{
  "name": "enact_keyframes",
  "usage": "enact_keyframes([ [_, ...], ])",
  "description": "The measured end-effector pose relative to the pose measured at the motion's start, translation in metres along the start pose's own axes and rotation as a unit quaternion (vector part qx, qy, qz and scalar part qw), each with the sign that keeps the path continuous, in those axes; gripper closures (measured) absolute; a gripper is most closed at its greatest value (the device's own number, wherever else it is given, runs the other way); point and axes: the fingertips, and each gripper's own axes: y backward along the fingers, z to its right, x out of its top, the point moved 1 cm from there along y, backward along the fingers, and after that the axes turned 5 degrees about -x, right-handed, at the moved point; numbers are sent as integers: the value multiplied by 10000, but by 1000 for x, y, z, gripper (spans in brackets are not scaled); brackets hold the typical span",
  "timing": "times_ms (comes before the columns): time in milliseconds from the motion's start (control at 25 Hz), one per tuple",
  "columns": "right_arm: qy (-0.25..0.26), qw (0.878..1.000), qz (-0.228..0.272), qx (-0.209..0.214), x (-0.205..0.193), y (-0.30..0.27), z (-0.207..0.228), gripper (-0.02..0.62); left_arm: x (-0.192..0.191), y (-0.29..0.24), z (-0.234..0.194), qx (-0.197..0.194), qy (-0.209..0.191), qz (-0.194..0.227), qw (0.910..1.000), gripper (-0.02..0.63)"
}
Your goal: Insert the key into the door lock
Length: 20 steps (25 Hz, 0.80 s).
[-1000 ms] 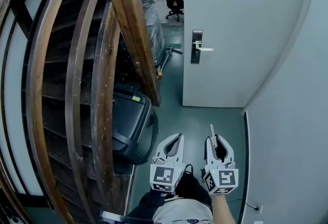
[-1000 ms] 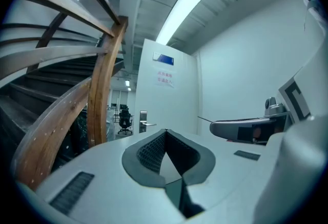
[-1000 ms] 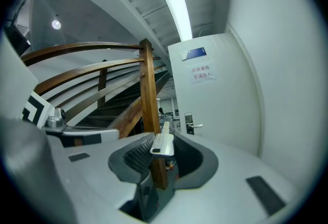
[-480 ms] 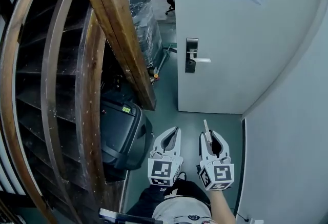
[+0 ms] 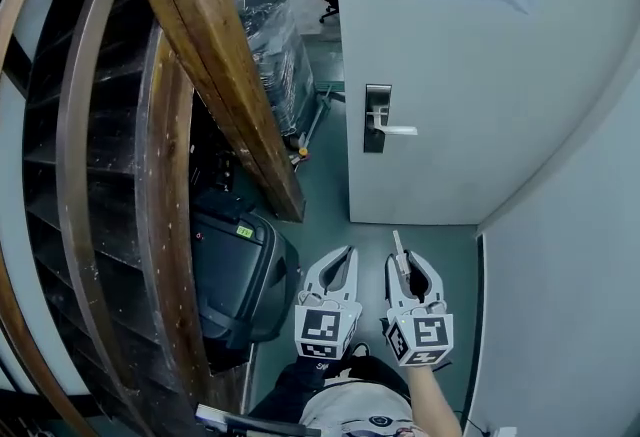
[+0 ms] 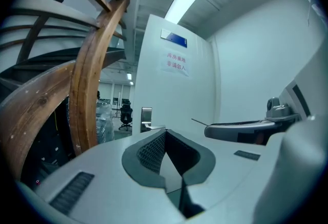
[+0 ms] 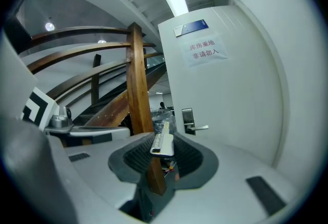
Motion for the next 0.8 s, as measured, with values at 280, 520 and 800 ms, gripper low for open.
enact_keyframes([
  [280, 65, 9996, -124, -240, -4, -62, -3, 477, -5, -46, -43, -222, -25, -145, 9996, 603],
  [520, 223, 9988, -257, -347, -15, -125, 10, 477, -15, -95, -80, -251, -86, -228, 9994, 603],
  [800, 301, 9978, -488, -346, -63, -180, 34, 477, -64, -125, -103, 52, 15, -400, 9992, 603],
])
